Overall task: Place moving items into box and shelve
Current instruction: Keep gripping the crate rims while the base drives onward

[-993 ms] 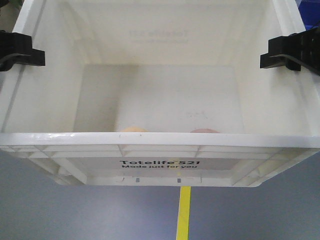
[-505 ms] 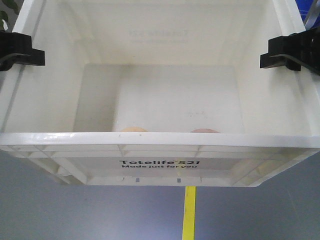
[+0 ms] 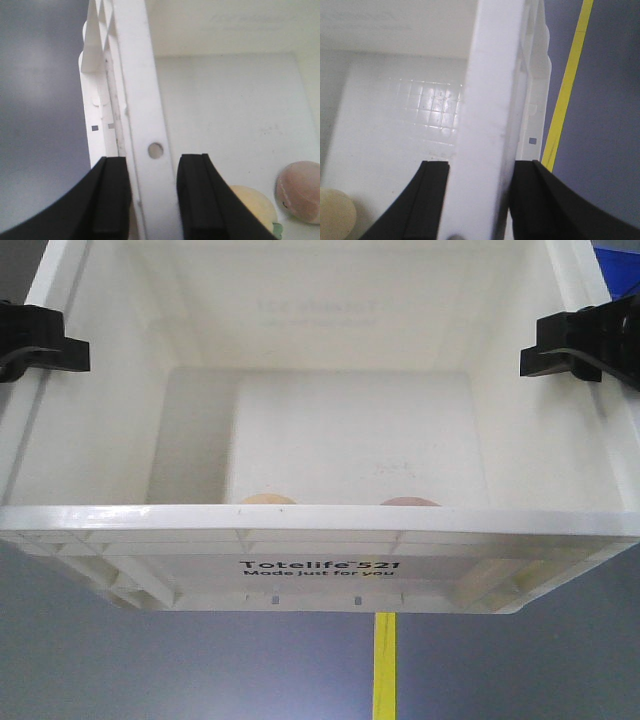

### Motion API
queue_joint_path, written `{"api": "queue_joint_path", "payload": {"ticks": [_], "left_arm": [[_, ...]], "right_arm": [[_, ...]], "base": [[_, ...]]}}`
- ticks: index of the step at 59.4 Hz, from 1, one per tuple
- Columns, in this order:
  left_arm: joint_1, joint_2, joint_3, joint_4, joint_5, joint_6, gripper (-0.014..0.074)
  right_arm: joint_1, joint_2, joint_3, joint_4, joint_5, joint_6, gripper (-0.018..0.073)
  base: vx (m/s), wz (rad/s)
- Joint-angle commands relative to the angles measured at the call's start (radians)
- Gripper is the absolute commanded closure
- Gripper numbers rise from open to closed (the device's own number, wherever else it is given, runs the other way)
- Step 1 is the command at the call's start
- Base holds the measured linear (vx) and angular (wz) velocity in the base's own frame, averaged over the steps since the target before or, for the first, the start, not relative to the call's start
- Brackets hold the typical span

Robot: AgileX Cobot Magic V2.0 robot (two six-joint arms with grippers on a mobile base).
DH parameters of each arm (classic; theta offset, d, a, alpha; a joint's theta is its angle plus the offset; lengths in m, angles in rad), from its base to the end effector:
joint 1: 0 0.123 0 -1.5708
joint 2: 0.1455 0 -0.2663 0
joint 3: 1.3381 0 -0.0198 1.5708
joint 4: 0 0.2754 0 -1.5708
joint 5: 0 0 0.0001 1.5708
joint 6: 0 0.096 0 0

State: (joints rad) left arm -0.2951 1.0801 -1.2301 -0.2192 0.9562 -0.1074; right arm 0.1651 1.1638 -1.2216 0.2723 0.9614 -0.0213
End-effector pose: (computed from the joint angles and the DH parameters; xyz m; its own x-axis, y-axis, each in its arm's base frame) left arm 0.2291 -0.0875 0.3961 -0.7015 -0.0264 -0.7121 0.2591 0.9215 -0.2894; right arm 0.2590 0.0646 0.3725 -0.7427 0.0115 -0.6695 -0.2125 0.9441 0.2519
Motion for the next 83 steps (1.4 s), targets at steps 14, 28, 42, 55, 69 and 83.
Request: {"api": "queue_joint_path", "payload": {"ticks": [14, 28, 42, 55, 69, 83], "left_arm": [[-0.006, -0.032, -0.049, -0.031, -0.129, 0.014, 0.0603], [-0.006, -0.032, -0.049, -0.030, -0.129, 0.014, 0.0603], [-0.006, -0.032, -0.049, -0.030, -0.129, 0.014, 0.0603], [-0.006, -0.032, -0.049, -0.031, -0.129, 0.014, 0.0603], [-0.006, -0.031, -0.049, -0.030, -0.129, 0.014, 0.0603], [-0.006, -0.027, -0.049, -0.030, -0.129, 0.014, 0.0603]], "right_arm": [[-0.005, -0.031, -0.038, 0.022, -0.133, -0.019, 0.0565], [-0.005, -0.031, -0.038, 0.022, -0.133, -0.019, 0.0565], [-0.005, -0.031, -0.038, 0.022, -0.132, -0.019, 0.0565], [-0.005, -0.031, -0.038, 0.022, -0.132, -0.019, 0.0565], [-0.005, -0.031, -0.038, 0.022, -0.132, -0.019, 0.0565], [-0.005, -0.031, -0.038, 0.022, -0.134, -0.019, 0.0565]], "base": [[0.48, -0.08], [0.49, -0.04], [0.51, 0.02], [0.52, 0.01], [0.51, -0.04], [0.50, -0.07]]}}
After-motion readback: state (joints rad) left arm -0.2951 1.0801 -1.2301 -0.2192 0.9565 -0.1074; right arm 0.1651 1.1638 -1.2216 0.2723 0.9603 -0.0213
